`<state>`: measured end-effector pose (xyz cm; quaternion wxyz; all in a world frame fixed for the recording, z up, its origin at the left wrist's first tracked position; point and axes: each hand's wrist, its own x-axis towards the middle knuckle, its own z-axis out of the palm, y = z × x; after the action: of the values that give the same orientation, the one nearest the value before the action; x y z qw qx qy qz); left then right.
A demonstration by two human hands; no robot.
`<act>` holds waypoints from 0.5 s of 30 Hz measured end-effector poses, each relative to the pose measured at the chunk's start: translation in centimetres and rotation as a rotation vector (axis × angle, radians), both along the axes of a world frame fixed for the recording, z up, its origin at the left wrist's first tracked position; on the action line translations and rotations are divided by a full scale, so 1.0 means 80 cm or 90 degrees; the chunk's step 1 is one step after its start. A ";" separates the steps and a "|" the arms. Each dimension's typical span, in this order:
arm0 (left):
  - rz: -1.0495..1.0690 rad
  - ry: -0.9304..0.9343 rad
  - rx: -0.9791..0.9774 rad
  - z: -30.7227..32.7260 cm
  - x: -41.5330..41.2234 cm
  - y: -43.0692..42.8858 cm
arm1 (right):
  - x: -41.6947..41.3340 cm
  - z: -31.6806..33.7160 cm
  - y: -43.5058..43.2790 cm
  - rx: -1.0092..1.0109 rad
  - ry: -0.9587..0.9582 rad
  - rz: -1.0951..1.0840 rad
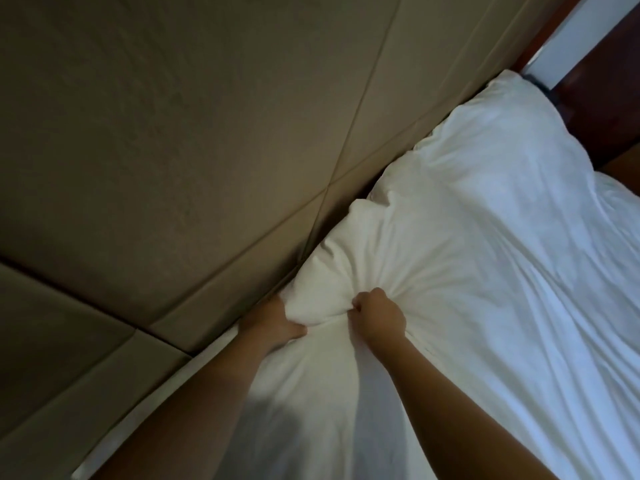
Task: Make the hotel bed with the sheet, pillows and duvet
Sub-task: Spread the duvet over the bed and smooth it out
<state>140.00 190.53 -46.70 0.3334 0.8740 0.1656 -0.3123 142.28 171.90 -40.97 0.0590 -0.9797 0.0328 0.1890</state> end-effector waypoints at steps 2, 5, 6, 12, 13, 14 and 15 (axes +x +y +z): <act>-0.013 -0.040 0.019 0.004 -0.009 -0.004 | -0.012 -0.004 -0.004 -0.007 -0.050 0.038; 0.018 -0.112 0.021 0.037 -0.014 -0.009 | -0.023 0.010 -0.021 0.069 -0.090 0.019; 0.038 -0.136 0.008 0.055 -0.014 -0.013 | -0.026 0.021 -0.027 0.092 -0.101 0.000; 0.066 -0.288 -0.098 0.201 -0.016 -0.057 | -0.052 0.132 -0.042 0.252 -0.312 -0.192; 0.068 -0.325 -0.110 0.227 -0.019 -0.060 | -0.058 0.151 -0.042 0.283 -0.355 -0.214; 0.068 -0.362 -0.120 0.253 -0.023 -0.060 | -0.066 0.170 -0.041 0.310 -0.391 -0.230; 0.067 -0.400 -0.126 0.278 -0.029 -0.056 | -0.074 0.188 -0.039 0.329 -0.422 -0.236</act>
<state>137.64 186.06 -24.49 0.4671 0.8812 0.0687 -0.0244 136.40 168.80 -25.91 0.3419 -0.9178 0.1389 -0.1466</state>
